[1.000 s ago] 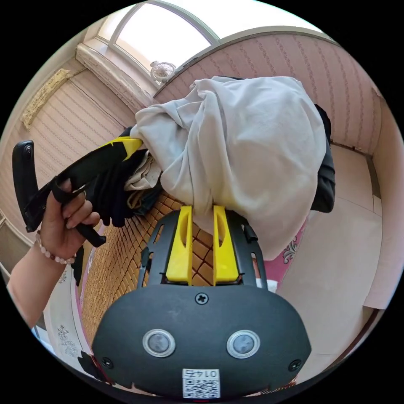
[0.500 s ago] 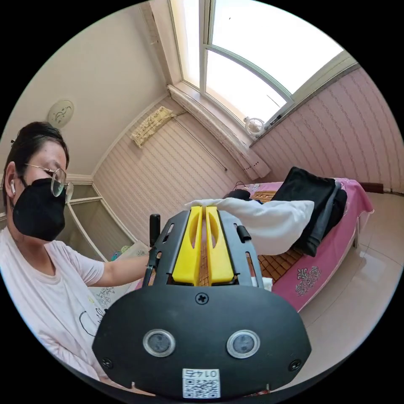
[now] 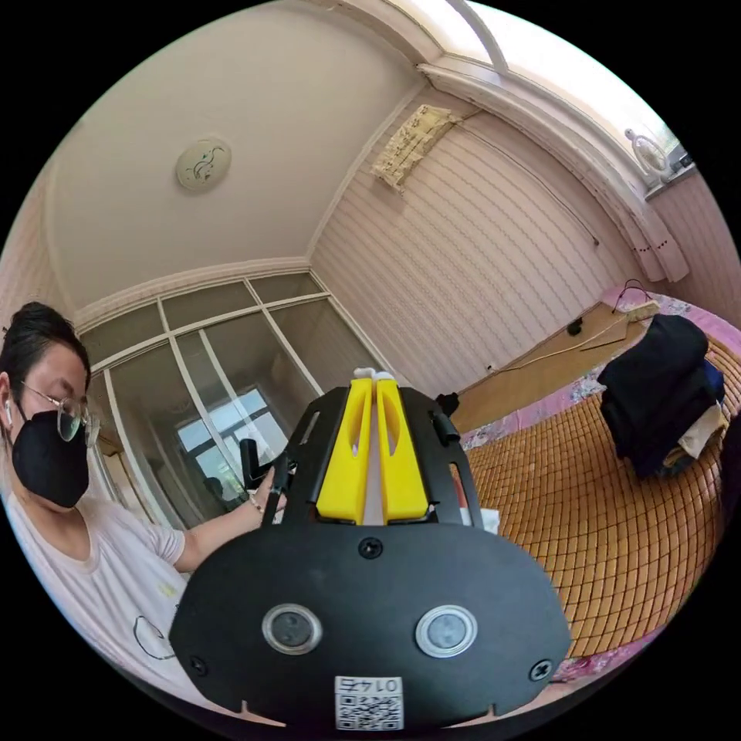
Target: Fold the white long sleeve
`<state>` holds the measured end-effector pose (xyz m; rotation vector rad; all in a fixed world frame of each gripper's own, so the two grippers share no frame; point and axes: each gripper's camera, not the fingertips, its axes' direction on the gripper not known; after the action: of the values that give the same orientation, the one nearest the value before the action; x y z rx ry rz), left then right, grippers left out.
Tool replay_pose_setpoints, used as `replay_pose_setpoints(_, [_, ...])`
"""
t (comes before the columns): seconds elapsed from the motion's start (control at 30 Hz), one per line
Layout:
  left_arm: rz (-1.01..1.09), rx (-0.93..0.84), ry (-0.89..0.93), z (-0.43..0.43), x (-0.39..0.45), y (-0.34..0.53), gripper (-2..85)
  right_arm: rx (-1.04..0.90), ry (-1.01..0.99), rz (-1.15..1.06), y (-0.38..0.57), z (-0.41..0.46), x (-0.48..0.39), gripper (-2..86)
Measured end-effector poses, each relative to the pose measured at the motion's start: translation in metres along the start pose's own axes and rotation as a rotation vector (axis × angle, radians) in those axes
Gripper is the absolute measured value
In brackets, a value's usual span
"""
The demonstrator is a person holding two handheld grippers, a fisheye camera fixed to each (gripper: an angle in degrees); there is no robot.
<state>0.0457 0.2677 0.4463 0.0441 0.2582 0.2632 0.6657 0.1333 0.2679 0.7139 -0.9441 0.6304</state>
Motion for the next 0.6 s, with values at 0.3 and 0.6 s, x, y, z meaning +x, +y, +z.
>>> replay_pose_setpoints(0.3, [0.103,0.271,-0.057,-0.148,-0.026,-0.054,-1.0,0.029,-0.016,-0.266,-0.084,0.085,-0.059,0.2])
replay_pose_setpoints(0.6, [-0.284,-0.291,0.045,-0.046,-0.081,0.123,-1.0,-0.601,0.542,0.115,0.094,0.144,0.091,0.3])
